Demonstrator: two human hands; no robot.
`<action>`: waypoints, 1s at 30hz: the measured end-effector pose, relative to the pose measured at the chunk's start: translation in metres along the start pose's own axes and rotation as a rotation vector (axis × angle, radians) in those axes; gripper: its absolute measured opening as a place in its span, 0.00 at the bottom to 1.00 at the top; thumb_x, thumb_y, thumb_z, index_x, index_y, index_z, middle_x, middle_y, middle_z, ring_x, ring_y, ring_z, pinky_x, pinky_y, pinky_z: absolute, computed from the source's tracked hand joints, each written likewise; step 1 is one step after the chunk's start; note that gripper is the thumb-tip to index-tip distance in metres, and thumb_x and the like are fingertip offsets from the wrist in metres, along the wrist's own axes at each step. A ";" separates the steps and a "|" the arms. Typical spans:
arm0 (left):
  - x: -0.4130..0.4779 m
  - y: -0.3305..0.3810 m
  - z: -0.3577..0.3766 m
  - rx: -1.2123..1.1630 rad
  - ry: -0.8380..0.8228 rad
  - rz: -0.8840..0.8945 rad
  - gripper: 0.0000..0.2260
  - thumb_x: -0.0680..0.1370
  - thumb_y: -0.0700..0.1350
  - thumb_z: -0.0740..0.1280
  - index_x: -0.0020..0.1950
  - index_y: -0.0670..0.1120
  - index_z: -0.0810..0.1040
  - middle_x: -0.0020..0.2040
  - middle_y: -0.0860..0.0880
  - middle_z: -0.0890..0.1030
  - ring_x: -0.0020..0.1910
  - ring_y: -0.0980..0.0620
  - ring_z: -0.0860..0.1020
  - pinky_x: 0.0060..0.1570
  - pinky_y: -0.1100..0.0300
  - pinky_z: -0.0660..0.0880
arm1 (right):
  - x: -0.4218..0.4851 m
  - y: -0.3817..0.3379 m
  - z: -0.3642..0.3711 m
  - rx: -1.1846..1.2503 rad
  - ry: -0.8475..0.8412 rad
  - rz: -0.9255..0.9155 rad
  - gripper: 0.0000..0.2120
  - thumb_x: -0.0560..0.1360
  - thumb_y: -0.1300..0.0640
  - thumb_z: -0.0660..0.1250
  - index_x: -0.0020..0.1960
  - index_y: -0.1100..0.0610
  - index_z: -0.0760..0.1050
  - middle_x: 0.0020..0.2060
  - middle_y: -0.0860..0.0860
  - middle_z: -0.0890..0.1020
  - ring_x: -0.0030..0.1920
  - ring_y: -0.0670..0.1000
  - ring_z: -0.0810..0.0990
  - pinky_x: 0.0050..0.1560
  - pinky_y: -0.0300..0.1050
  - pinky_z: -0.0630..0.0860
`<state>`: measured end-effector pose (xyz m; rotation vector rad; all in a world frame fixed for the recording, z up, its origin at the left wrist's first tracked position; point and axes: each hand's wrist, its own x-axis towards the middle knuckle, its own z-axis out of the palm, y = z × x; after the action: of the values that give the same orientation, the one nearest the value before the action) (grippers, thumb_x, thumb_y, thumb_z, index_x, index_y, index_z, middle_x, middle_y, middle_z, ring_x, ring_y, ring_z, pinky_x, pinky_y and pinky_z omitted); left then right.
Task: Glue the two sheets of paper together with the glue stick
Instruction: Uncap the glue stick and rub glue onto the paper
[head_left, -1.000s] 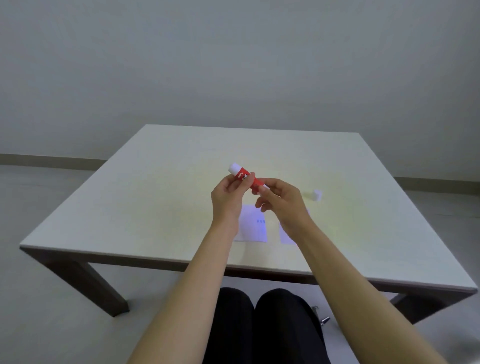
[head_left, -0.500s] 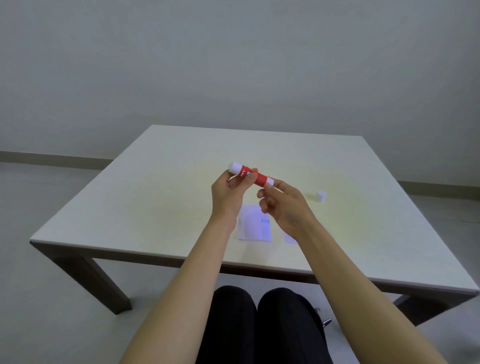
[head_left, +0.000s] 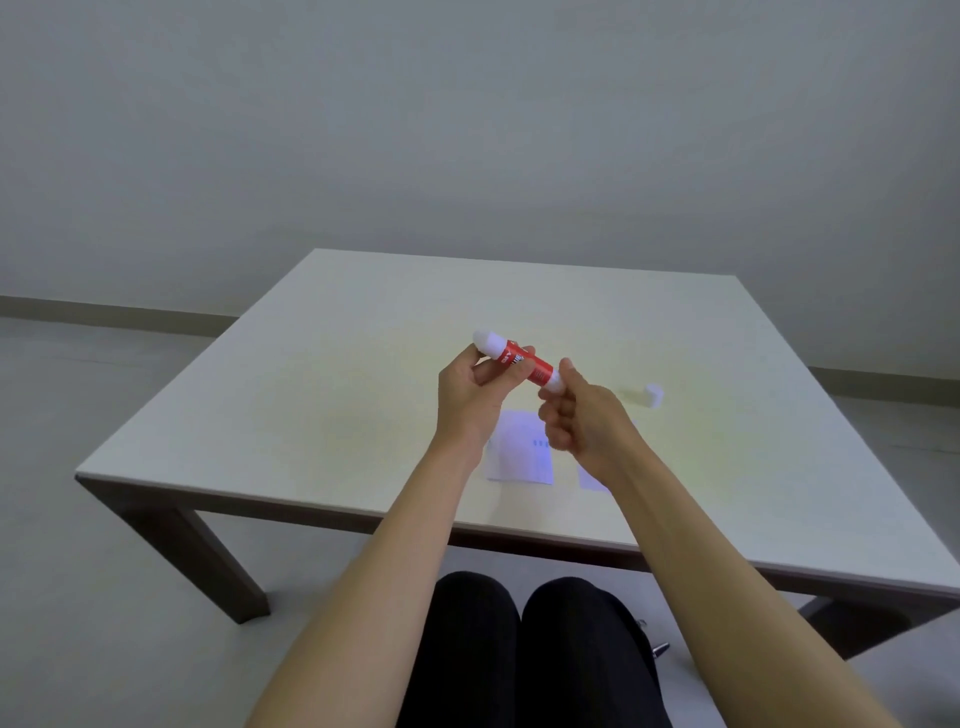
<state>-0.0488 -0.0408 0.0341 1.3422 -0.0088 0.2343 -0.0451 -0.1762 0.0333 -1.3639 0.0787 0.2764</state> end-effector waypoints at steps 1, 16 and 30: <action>-0.001 0.000 0.000 0.009 -0.009 0.002 0.06 0.70 0.42 0.73 0.43 0.52 0.80 0.45 0.55 0.87 0.49 0.59 0.83 0.48 0.69 0.73 | 0.000 -0.001 0.001 -0.060 0.019 0.027 0.20 0.79 0.45 0.57 0.38 0.59 0.73 0.23 0.49 0.71 0.20 0.48 0.66 0.22 0.37 0.64; -0.002 -0.003 -0.002 0.051 0.000 0.017 0.06 0.70 0.42 0.73 0.44 0.52 0.81 0.45 0.55 0.87 0.48 0.57 0.84 0.48 0.69 0.74 | 0.001 0.008 -0.008 -0.023 -0.089 -0.108 0.15 0.78 0.48 0.60 0.48 0.59 0.75 0.31 0.53 0.77 0.26 0.52 0.73 0.27 0.40 0.71; -0.004 -0.017 -0.003 -0.016 -0.096 -0.085 0.06 0.71 0.43 0.73 0.45 0.52 0.83 0.46 0.55 0.86 0.48 0.59 0.83 0.48 0.69 0.73 | 0.003 0.012 -0.010 0.155 -0.129 0.102 0.23 0.77 0.39 0.58 0.46 0.58 0.80 0.30 0.52 0.78 0.25 0.51 0.73 0.27 0.40 0.73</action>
<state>-0.0502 -0.0423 0.0170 1.3339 -0.0343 0.0978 -0.0440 -0.1835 0.0190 -1.1869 0.0609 0.4346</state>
